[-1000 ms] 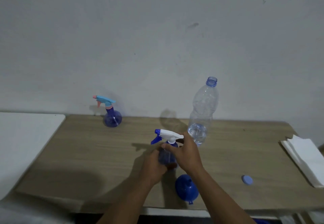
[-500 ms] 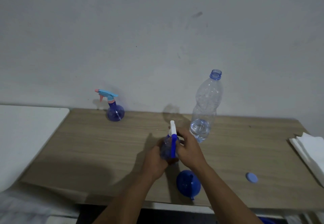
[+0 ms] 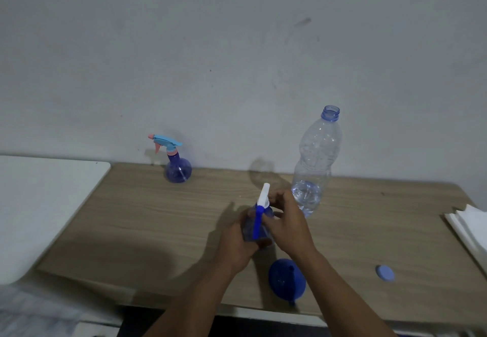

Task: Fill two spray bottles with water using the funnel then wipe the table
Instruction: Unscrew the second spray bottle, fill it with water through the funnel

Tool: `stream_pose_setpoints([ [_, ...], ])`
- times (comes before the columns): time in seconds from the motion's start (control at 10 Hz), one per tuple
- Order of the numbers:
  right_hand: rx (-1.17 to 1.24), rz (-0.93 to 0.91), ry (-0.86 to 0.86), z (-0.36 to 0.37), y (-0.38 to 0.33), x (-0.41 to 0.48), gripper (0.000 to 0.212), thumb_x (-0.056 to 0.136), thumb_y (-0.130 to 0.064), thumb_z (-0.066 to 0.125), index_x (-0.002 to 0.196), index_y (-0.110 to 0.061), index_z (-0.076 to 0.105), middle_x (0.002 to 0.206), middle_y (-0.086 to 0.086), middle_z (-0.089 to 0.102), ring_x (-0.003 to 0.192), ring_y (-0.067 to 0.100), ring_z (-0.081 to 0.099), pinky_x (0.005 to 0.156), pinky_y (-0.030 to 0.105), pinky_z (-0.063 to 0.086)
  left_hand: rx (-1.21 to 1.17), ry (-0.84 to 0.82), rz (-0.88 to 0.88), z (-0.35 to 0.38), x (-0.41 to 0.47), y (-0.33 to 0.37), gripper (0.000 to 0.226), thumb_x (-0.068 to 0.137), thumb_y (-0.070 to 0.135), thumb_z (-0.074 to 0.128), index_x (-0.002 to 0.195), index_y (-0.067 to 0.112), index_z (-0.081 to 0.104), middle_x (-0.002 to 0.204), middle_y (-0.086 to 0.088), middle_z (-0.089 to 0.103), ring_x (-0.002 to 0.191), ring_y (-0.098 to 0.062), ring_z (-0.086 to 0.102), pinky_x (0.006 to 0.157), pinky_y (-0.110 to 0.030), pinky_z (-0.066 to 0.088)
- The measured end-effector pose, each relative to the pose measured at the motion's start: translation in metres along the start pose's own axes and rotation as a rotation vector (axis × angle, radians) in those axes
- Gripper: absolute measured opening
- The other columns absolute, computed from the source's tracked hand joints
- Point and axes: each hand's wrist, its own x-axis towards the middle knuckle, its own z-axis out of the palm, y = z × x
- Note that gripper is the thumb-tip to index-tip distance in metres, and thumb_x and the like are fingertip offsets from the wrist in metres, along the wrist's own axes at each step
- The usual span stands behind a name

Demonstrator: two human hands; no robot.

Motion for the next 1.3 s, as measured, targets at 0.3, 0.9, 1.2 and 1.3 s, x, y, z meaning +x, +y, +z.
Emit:
stream_pose_setpoints([
  [0.3,0.006,-0.042,-0.044,0.000,0.000,-0.004,0.038,0.089,-0.015,0.073,0.117,-0.035,0.057,0.106,-0.026,0.067,0.107,-0.004,0.063,0.084,0.014,0.051,0.120,0.027,0.066,-0.003,-0.005,0.008,0.052,0.079,0.006,0.079,0.124,0.022,0.058,0.105,0.012,0.066,0.082,0.003,0.064,0.075,-0.014,0.055],
  [0.9,-0.048,-0.073,-0.054,0.004,0.003,-0.003,0.035,0.093,-0.011,0.068,0.111,-0.039,0.059,0.106,-0.025,0.067,0.104,-0.002,0.063,0.081,0.009,0.048,0.075,0.076,0.045,-0.002,-0.004,0.011,0.054,0.080,0.011,0.077,0.129,0.023,0.057,0.102,0.021,0.060,0.083,0.010,0.056,0.072,0.000,0.043],
  [1.2,-0.125,-0.074,-0.050,0.006,0.002,-0.001,0.029,0.095,-0.016,0.063,0.113,-0.039,0.059,0.105,-0.022,0.068,0.101,0.000,0.064,0.085,0.021,0.053,-0.080,0.050,-0.034,0.002,0.005,0.005,0.043,0.083,0.006,0.073,0.124,0.014,0.060,0.092,0.023,0.058,0.074,0.009,0.057,0.066,0.001,0.043],
  [1.3,-0.104,-0.077,-0.071,0.003,0.002,-0.004,0.042,0.095,-0.017,0.063,0.124,-0.046,0.053,0.111,-0.022,0.068,0.106,-0.001,0.064,0.085,0.018,0.052,-0.176,0.012,-0.120,0.005,0.009,0.008,0.051,0.081,0.010,0.076,0.128,0.018,0.058,0.096,0.024,0.058,0.079,0.014,0.053,0.068,0.004,0.040],
])
